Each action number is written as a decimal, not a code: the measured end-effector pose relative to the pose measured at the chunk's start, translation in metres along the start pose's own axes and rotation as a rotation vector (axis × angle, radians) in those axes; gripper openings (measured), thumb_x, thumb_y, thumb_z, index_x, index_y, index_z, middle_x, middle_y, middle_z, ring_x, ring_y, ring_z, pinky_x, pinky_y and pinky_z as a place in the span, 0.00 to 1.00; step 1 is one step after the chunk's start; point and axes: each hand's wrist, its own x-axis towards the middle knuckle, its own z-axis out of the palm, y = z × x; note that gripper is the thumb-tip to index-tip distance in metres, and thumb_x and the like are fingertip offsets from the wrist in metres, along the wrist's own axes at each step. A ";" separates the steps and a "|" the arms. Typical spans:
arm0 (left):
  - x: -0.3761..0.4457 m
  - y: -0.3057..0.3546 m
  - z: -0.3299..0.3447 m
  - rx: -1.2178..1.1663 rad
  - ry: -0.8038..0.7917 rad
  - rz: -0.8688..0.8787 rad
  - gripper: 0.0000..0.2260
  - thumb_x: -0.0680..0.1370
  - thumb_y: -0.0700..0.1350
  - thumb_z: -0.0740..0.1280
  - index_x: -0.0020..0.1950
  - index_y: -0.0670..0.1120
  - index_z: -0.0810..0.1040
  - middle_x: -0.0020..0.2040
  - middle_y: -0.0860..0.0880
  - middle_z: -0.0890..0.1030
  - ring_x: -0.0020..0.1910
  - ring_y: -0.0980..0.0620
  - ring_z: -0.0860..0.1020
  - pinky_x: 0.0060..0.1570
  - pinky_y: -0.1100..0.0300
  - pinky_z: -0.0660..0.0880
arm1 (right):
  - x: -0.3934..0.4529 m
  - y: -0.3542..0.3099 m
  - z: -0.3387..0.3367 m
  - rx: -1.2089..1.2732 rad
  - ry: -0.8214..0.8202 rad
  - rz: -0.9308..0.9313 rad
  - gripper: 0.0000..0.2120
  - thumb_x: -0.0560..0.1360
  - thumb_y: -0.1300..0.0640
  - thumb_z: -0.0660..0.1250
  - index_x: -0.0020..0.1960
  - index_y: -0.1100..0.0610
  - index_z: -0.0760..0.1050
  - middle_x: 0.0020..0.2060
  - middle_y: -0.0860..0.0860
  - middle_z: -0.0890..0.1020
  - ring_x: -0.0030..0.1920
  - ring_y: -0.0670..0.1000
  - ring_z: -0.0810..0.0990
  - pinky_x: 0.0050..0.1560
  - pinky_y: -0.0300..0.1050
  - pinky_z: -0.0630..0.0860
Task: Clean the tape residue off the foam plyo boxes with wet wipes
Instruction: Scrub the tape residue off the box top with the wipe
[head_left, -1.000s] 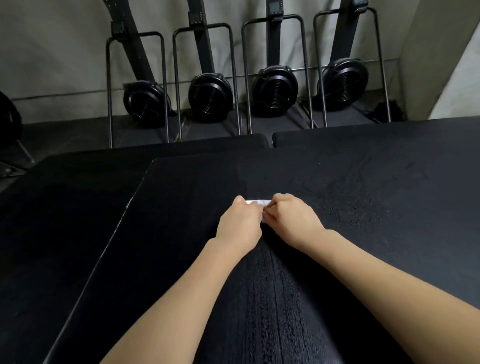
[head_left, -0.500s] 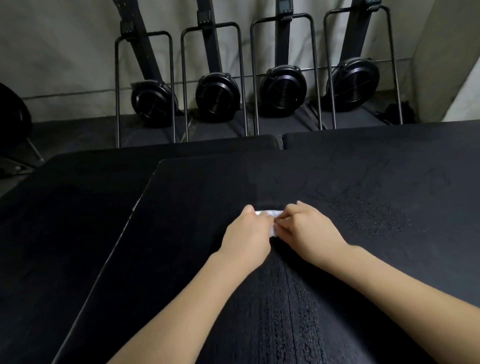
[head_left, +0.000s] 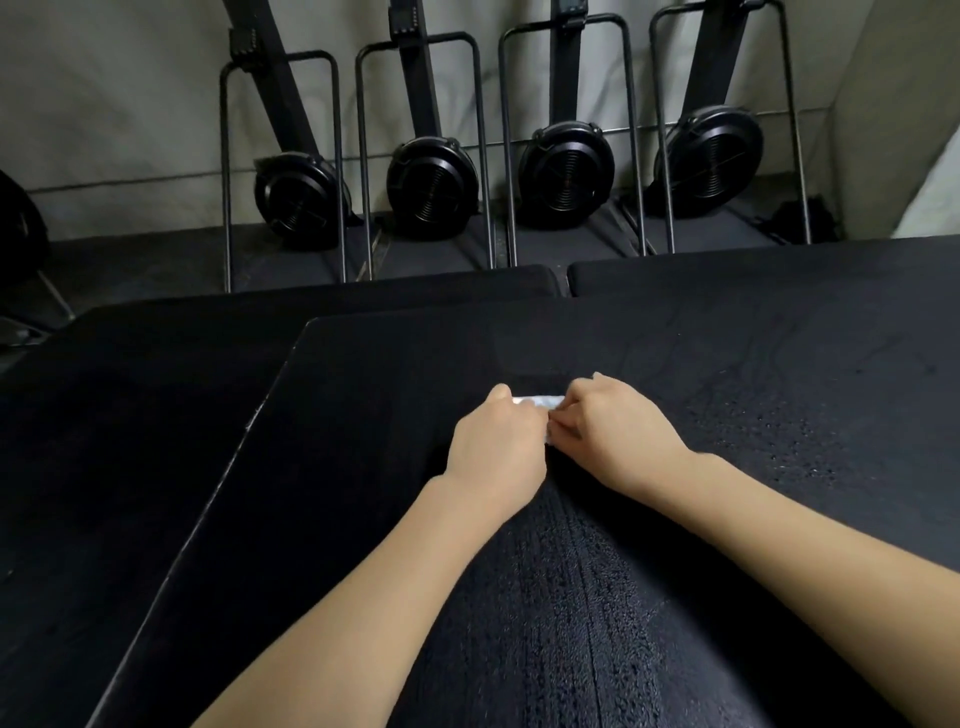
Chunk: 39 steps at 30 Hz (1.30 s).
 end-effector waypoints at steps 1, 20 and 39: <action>-0.008 0.002 0.001 0.007 0.009 0.014 0.13 0.80 0.41 0.60 0.62 0.51 0.76 0.49 0.50 0.68 0.32 0.55 0.64 0.34 0.58 0.66 | -0.007 0.000 0.000 -0.015 0.015 -0.006 0.13 0.78 0.53 0.69 0.38 0.56 0.84 0.35 0.52 0.78 0.36 0.57 0.77 0.63 0.54 0.75; 0.095 -0.030 0.002 -0.043 -0.015 -0.029 0.17 0.84 0.46 0.57 0.70 0.58 0.74 0.41 0.52 0.64 0.47 0.50 0.68 0.45 0.52 0.74 | 0.101 0.035 0.024 0.028 -0.065 0.172 0.17 0.78 0.45 0.65 0.45 0.60 0.78 0.43 0.51 0.78 0.48 0.54 0.75 0.39 0.44 0.64; 0.129 -0.046 0.003 -0.068 -0.027 -0.018 0.17 0.82 0.40 0.58 0.69 0.52 0.75 0.39 0.52 0.62 0.45 0.49 0.66 0.43 0.56 0.66 | 0.133 0.042 0.034 0.039 -0.065 0.134 0.15 0.80 0.47 0.63 0.43 0.58 0.74 0.43 0.51 0.77 0.53 0.57 0.77 0.52 0.46 0.70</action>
